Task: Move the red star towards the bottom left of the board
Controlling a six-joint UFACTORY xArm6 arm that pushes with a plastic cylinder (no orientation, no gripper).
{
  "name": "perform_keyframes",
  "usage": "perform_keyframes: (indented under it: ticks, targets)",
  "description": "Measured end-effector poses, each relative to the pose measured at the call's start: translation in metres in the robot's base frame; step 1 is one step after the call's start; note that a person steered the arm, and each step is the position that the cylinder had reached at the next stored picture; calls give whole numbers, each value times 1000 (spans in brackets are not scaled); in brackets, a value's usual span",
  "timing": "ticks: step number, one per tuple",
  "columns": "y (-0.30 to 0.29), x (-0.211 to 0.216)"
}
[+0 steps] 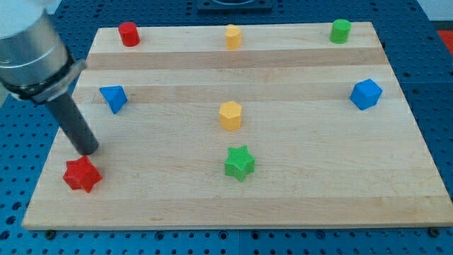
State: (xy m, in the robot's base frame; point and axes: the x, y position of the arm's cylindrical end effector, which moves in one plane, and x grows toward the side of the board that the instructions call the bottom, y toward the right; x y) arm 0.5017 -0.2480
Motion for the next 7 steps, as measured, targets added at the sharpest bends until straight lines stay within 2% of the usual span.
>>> perform_keyframes:
  ticks: [2, 7]
  targets:
    - [-27, 12]
    - [-3, 40]
